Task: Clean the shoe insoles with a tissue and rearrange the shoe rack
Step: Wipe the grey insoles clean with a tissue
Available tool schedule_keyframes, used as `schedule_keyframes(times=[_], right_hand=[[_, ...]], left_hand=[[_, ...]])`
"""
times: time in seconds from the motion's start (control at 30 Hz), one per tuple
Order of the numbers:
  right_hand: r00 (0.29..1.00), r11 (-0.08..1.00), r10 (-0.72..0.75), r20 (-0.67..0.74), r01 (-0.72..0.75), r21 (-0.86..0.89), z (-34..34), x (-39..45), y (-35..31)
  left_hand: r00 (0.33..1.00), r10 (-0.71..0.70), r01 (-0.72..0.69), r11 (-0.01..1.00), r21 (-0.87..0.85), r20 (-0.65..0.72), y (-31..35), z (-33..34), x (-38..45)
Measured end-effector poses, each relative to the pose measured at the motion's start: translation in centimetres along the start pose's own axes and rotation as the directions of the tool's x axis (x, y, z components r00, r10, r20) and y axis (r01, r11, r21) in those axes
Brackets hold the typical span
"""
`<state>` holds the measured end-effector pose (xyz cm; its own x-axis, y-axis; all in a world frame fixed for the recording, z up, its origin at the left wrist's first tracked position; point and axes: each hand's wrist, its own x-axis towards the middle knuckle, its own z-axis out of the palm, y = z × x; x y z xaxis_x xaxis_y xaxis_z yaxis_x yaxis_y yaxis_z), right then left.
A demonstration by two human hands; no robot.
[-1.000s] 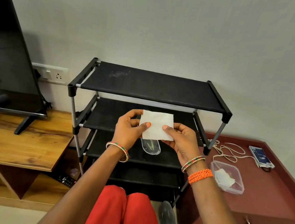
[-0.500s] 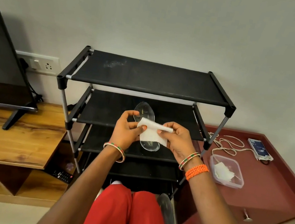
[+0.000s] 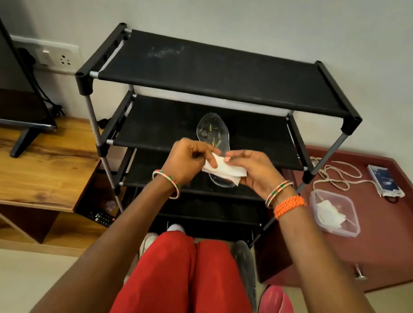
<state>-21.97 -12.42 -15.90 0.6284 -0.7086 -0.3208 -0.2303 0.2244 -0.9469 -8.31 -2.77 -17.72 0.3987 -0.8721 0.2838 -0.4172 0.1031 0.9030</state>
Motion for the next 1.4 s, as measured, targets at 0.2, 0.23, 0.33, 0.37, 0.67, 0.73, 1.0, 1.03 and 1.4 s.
schedule_keyframes(times=[0.2,0.23,0.33,0.37,0.67,0.73,1.0,1.03,1.4], right_hand=[[0.948,0.885,-0.226,-0.223,0.105,-0.454,-0.8,2.1,0.5],[0.930,0.858,-0.265,-0.256,0.106,-0.502,-0.9,2.4,0.5],[0.894,0.848,-0.322,-0.310,0.127,-0.515,-0.7,3.2,1.0],[0.883,0.851,-0.340,-0.324,0.142,-0.505,-0.6,3.4,1.1],[0.740,0.586,-0.649,-0.177,0.338,-0.736,0.3,3.2,2.1],[0.729,0.408,-0.683,-0.035,0.341,-0.847,0.9,2.9,2.7],[0.699,-0.051,-0.529,0.482,0.541,-0.840,4.9,1.3,7.9],[0.656,-0.087,-0.527,0.541,0.592,-0.801,5.0,1.1,8.5],[0.751,-0.130,-0.431,0.500,0.497,-0.858,2.6,2.8,6.7]], left_hand=[[0.849,-0.440,0.344,0.881,-0.325,-0.294,-3.6,1.6,-0.9],[0.766,-0.593,0.477,0.783,-0.400,-0.247,-4.0,2.1,-1.2],[0.605,-0.786,0.750,0.509,-0.423,0.126,-3.6,3.8,-1.7],[0.604,-0.772,0.759,0.482,-0.438,0.196,-3.2,4.4,-1.6],[0.672,-0.740,0.481,0.404,-0.778,0.031,-3.1,5.0,-1.4],[0.650,-0.760,0.422,0.337,-0.842,0.022,-4.0,4.5,-2.7],[0.790,-0.601,0.187,0.045,-0.981,0.123,-7.1,4.7,-7.5],[0.795,-0.595,0.183,0.050,-0.982,0.117,-7.3,4.6,-7.7],[0.790,-0.606,0.148,0.050,-0.988,0.088,-6.9,4.7,-8.2]])
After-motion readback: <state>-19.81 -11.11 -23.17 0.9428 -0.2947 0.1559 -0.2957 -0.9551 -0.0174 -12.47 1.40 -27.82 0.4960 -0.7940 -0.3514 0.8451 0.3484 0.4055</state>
